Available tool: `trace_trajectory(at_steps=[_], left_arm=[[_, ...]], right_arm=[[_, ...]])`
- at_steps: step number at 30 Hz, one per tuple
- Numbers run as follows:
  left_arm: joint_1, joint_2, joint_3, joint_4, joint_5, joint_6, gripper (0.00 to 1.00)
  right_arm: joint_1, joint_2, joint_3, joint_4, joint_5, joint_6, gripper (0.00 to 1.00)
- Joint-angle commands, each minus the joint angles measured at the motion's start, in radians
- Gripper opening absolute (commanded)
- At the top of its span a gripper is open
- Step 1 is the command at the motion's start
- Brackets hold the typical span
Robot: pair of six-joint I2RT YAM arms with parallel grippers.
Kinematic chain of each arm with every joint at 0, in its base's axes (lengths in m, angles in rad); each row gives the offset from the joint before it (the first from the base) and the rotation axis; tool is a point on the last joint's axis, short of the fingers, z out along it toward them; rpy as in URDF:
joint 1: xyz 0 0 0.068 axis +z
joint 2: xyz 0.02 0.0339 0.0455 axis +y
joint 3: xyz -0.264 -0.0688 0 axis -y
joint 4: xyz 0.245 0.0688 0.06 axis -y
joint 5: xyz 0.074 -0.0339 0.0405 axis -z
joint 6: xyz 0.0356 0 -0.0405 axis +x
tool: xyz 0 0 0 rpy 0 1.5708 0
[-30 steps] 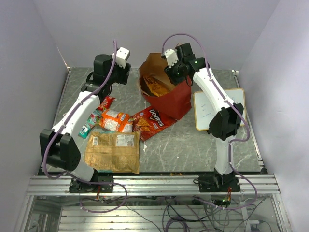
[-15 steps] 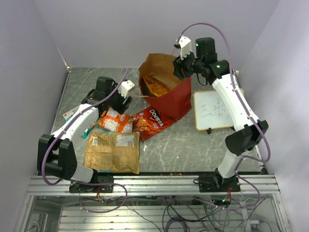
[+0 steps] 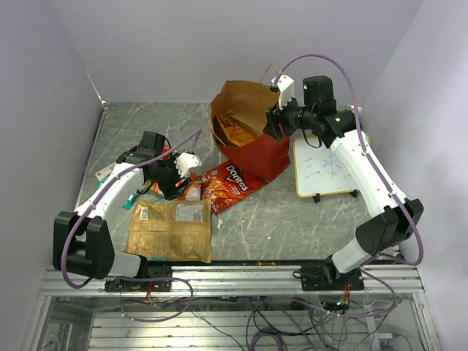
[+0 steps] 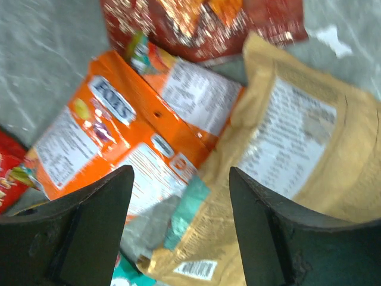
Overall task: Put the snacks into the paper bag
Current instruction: Pick up the snack from the center of the board.
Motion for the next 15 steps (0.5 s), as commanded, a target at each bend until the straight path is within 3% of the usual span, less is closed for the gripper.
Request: trace_trajectory(at_steps=[1,7,15], left_arm=[[0.009,0.001,0.042,-0.280,-0.054,0.221,0.76],[0.099,-0.023,0.037,-0.351,-0.202,0.341,0.77],[0.120,0.134,0.067,-0.371,-0.198,0.416,0.78]], right_arm=[[-0.002,-0.068,-0.047,0.045,-0.067,0.012,0.55],[-0.002,-0.098,-0.093,0.067,-0.091,0.013,0.56],[-0.004,-0.117,-0.131,0.083,-0.102,0.013,0.56]])
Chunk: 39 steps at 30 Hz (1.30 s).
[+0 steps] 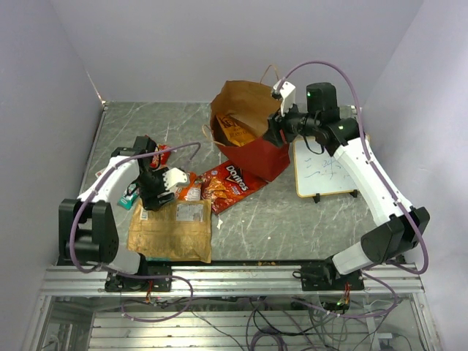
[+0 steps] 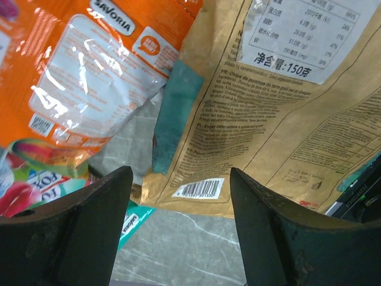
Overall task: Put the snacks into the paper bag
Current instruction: Pick up the snack from the center of the board.
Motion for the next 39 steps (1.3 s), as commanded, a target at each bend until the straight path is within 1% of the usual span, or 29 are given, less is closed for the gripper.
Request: trace_trajectory(at_steps=[1,2,3,6,8,10,11,17,18,23,27,30,33,34,39], left_arm=[[0.005,0.086,0.045,-0.039,0.006,0.076,0.78],[0.005,0.105,0.046,-0.038,0.009,0.080,0.79],[0.005,0.117,0.044,-0.024,0.009,0.081,0.83],[0.005,0.153,0.028,0.004,0.011,0.085,0.83],[0.005,0.172,0.015,0.001,0.027,0.085,0.78],[0.005,0.178,0.005,-0.010,0.045,0.085,0.70],[0.005,0.174,-0.003,-0.011,0.048,0.082,0.65],[0.005,0.072,-0.033,-0.067,0.074,0.064,0.12],[0.005,0.046,-0.031,-0.082,0.078,0.061,0.08],[-0.010,-0.128,0.039,-0.173,0.115,0.033,0.07],[-0.084,-0.216,0.166,-0.228,0.093,-0.053,0.07],[-0.178,-0.235,0.288,-0.258,0.054,-0.135,0.07],[-0.274,-0.223,0.397,-0.274,0.016,-0.217,0.07],[-0.302,-0.214,0.431,-0.278,0.007,-0.240,0.07],[-0.404,-0.163,0.579,-0.290,-0.012,-0.290,0.07]], right_arm=[[-0.004,-0.041,-0.031,0.036,-0.012,0.008,0.56],[-0.007,-0.050,-0.040,0.040,-0.009,0.008,0.56],[-0.009,-0.057,-0.049,0.046,-0.007,0.006,0.56],[-0.022,-0.077,-0.069,0.057,-0.016,0.010,0.56],[-0.035,-0.086,-0.078,0.062,-0.031,0.015,0.56],[-0.044,-0.095,-0.087,0.070,-0.045,0.019,0.56],[-0.047,-0.100,-0.094,0.075,-0.050,0.018,0.56],[-0.055,-0.094,-0.103,0.084,-0.076,0.018,0.56],[-0.055,-0.091,-0.100,0.084,-0.083,0.018,0.56],[-0.054,-0.068,-0.075,0.081,-0.153,0.025,0.56],[-0.044,-0.055,-0.050,0.094,-0.288,0.028,0.56],[-0.009,-0.029,0.004,0.072,-0.381,-0.011,0.57],[0.044,-0.005,0.048,0.080,-0.441,-0.033,0.66],[0.065,0.003,0.052,0.095,-0.452,-0.029,0.68],[0.178,0.043,0.062,0.126,-0.470,-0.065,0.74]])
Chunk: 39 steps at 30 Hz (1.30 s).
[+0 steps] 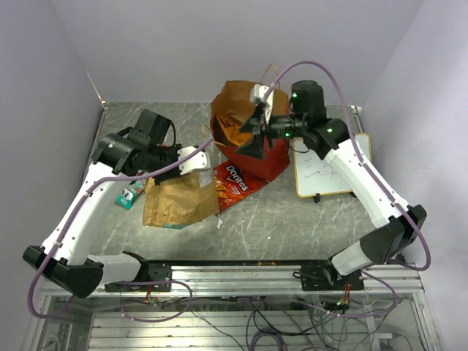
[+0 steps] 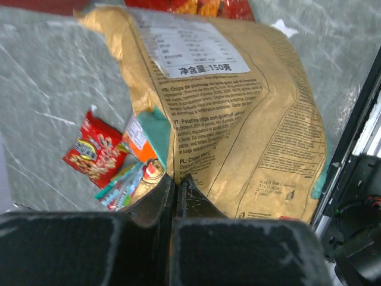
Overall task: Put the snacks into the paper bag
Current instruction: Pick up the snack from the center of the board, then place the snack in the paper bag.
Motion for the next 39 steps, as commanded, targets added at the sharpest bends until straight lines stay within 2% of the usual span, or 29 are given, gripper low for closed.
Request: trace_trajectory(at_steps=[1,8,15,19,22,25,26,28,30,34,39], left_arm=[[-0.075,0.037,0.121,-0.037,-0.023,-0.087,0.07],[-0.132,0.099,0.227,-0.060,0.017,-0.056,0.07],[-0.168,0.114,0.243,-0.031,0.041,-0.051,0.07],[-0.178,0.102,0.222,-0.007,0.043,-0.043,0.07],[-0.179,0.087,0.208,0.013,0.046,-0.049,0.07],[-0.179,0.069,0.184,0.047,0.030,-0.064,0.07],[-0.179,0.061,0.175,0.058,0.022,-0.068,0.07],[-0.179,0.047,0.156,0.078,0.002,-0.077,0.08],[-0.179,0.033,0.143,0.090,-0.009,-0.091,0.16],[-0.178,-0.002,0.151,0.077,0.035,-0.108,0.39],[-0.144,-0.050,0.245,0.052,0.086,-0.144,0.58]], right_arm=[[0.083,0.051,0.032,0.025,-0.069,-0.058,0.75],[0.131,0.122,0.040,-0.032,-0.116,-0.166,0.86],[0.192,0.143,-0.070,0.033,-0.181,-0.124,0.87],[0.209,0.160,-0.106,0.097,-0.194,-0.073,0.83],[0.213,0.178,-0.107,0.090,-0.222,-0.066,0.73],[0.212,0.186,-0.095,0.060,-0.224,-0.067,0.46],[0.211,0.183,-0.087,0.039,-0.212,-0.086,0.32],[0.210,0.170,-0.072,-0.002,-0.182,-0.113,0.13],[0.211,0.150,-0.068,-0.026,-0.160,-0.126,0.00],[0.210,0.091,-0.074,-0.053,-0.123,-0.145,0.00],[0.211,0.045,0.014,-0.159,-0.056,-0.172,0.00]])
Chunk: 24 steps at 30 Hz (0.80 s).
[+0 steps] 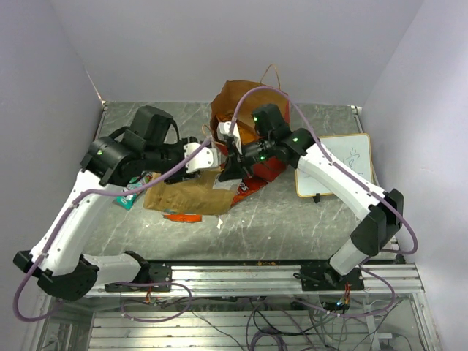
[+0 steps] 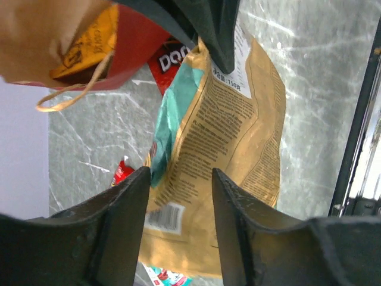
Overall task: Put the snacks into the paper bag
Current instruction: Place the snack in the paper bag.
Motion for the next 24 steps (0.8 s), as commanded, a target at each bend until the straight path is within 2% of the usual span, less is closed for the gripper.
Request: trace_trajectory(at_steps=[1,3,6,15,20,24], left_arm=[[0.031,-0.058,0.112,0.001,0.056,-0.063,0.63],[0.060,-0.075,0.153,0.007,0.058,-0.092,0.71],[0.114,-0.094,0.216,0.020,0.059,-0.131,0.77],[0.276,-0.106,0.380,0.072,0.112,-0.258,0.81],[0.324,-0.116,0.370,0.090,0.134,-0.279,0.83],[0.339,-0.121,0.331,0.112,0.131,-0.283,0.83]], right_arm=[[-0.001,-0.086,0.119,-0.086,0.057,-0.032,0.00],[-0.002,-0.103,0.159,-0.109,0.074,-0.028,0.00],[-0.001,-0.134,0.214,-0.107,0.128,0.006,0.00],[-0.003,-0.111,0.462,-0.104,0.460,0.114,0.00],[-0.005,-0.065,0.612,-0.094,0.663,0.153,0.00],[-0.017,-0.032,0.642,-0.051,0.835,0.116,0.00]])
